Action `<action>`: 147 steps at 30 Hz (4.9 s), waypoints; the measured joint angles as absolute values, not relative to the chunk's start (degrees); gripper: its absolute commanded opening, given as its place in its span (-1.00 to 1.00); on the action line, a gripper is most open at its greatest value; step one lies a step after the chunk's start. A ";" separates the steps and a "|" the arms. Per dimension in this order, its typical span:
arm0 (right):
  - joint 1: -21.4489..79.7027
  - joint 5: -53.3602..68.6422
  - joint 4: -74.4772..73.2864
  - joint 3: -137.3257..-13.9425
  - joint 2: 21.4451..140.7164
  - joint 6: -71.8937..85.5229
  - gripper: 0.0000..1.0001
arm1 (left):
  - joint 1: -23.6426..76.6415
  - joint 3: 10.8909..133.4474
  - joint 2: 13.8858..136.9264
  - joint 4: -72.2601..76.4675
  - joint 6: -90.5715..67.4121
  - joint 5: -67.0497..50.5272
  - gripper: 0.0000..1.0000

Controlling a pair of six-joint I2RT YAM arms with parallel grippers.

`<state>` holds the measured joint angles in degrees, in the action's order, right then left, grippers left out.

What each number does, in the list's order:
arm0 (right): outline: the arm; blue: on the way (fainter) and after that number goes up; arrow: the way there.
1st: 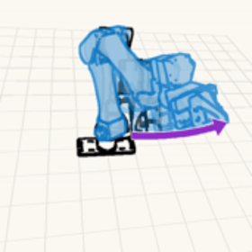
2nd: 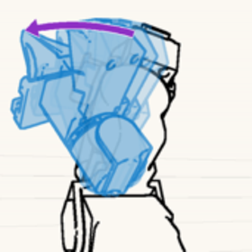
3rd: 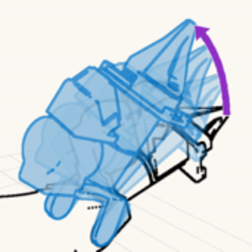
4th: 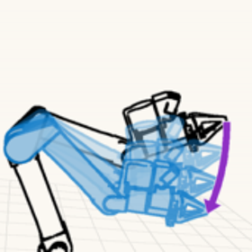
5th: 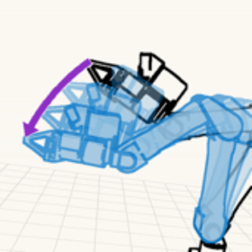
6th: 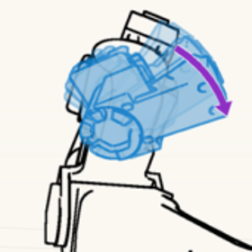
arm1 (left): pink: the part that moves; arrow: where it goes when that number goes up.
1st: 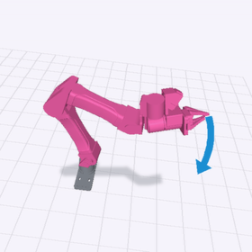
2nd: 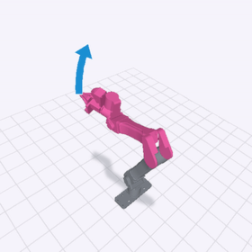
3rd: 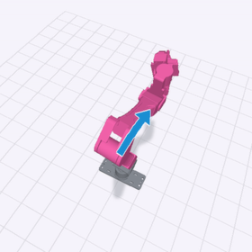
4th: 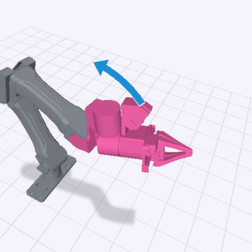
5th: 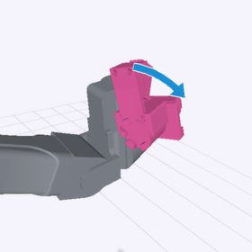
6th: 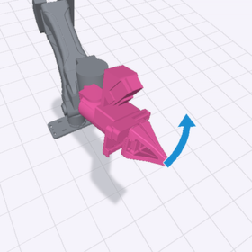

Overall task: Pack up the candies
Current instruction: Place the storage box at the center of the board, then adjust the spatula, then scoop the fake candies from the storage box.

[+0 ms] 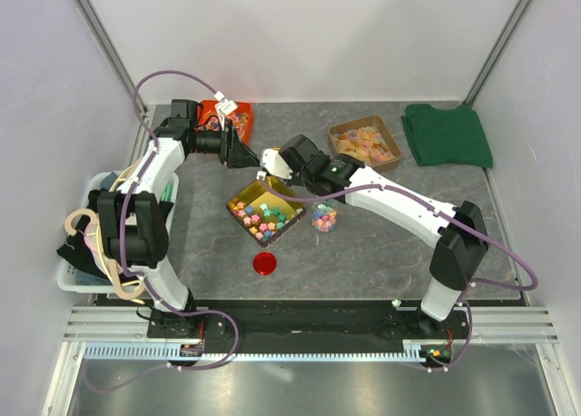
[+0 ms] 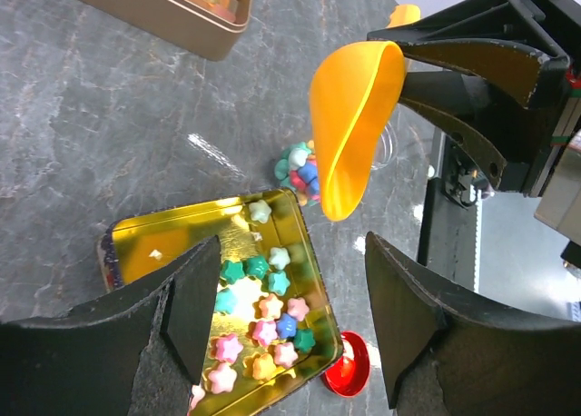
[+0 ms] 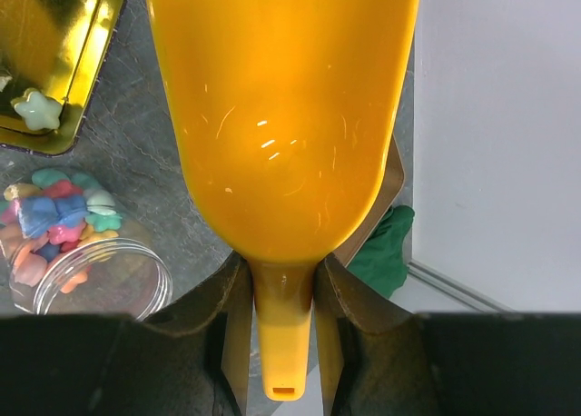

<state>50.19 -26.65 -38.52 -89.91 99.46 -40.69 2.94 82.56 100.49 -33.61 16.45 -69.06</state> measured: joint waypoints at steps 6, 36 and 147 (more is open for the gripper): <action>51.77 -26.26 -38.13 -89.91 99.46 -40.40 -1.00 | 3.73 82.56 100.71 -33.63 15.64 -68.75 0.40; 56.16 -19.35 -43.13 -93.62 94.91 -37.41 -1.00 | 6.42 80.88 102.06 -32.40 14.55 -57.78 0.37; 62.30 -32.03 -56.07 -97.43 114.39 -60.07 -1.00 | 26.55 77.69 102.04 -28.60 57.76 -0.16 -0.97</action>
<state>62.30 -32.03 -56.07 -97.43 114.39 -60.07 26.55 77.69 102.04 -28.60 57.76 -0.16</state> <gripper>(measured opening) 0.348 0.035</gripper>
